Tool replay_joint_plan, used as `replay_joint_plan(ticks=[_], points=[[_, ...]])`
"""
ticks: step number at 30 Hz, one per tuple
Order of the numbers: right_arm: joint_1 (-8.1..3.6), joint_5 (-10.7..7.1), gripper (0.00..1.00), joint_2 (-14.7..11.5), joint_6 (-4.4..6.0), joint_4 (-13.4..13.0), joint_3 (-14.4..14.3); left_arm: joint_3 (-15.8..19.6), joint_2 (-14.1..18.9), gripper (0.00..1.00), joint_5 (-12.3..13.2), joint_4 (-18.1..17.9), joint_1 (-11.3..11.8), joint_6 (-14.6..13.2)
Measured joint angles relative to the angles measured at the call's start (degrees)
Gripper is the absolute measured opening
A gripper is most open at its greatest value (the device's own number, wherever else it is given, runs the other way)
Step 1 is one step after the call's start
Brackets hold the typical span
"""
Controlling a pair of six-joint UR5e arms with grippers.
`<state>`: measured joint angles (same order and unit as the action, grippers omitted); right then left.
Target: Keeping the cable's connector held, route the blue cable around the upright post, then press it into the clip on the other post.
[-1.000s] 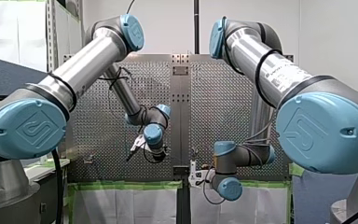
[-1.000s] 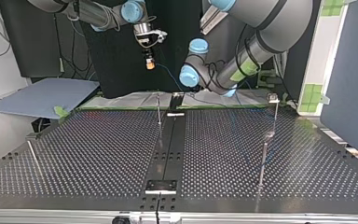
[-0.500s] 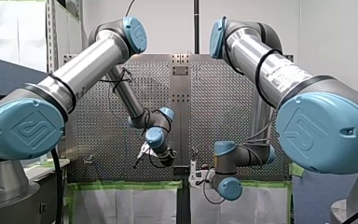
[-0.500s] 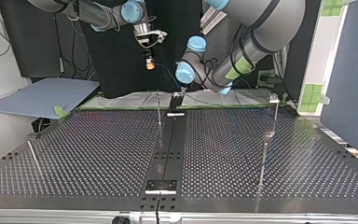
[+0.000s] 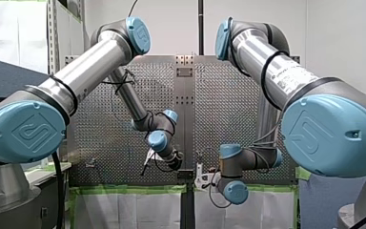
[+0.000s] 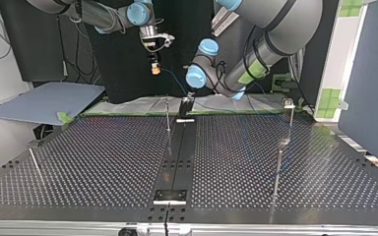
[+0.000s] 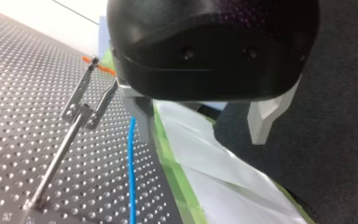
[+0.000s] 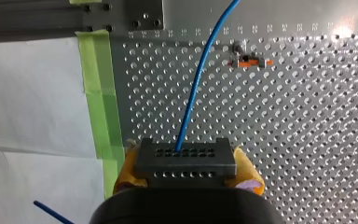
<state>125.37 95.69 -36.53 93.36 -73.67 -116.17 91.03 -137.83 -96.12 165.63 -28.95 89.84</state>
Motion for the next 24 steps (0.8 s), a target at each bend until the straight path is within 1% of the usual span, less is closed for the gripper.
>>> replay_joint_plan(ticks=[2, 7, 11, 17, 24], points=[[-0.12, 0.51, 0.00, 0.00, 0.03, -0.03, 0.00, 0.00, 0.02, 1.00, -0.16, -0.04, 0.10, 0.49], [-0.37, 1.10, 0.00, 0.00, 0.28, -0.13, 0.00, 0.00, 0.03, 1.00, -0.69, -0.39, 0.20, 1.50], [-0.51, 1.61, 0.00, 0.00, 0.54, -0.19, 0.01, 0.00, 0.06, 1.00, -0.71, -0.66, 0.22, 1.71], [-0.65, 1.77, 0.00, 0.00, 0.67, -0.25, 0.02, 0.00, 0.29, 1.00, -0.74, -0.37, 0.26, 1.61], [-0.66, 1.53, 0.00, 0.00, 0.57, -0.26, 0.02, 0.00, 1.77, 1.00, -0.75, -0.57, 0.34, 1.67]])
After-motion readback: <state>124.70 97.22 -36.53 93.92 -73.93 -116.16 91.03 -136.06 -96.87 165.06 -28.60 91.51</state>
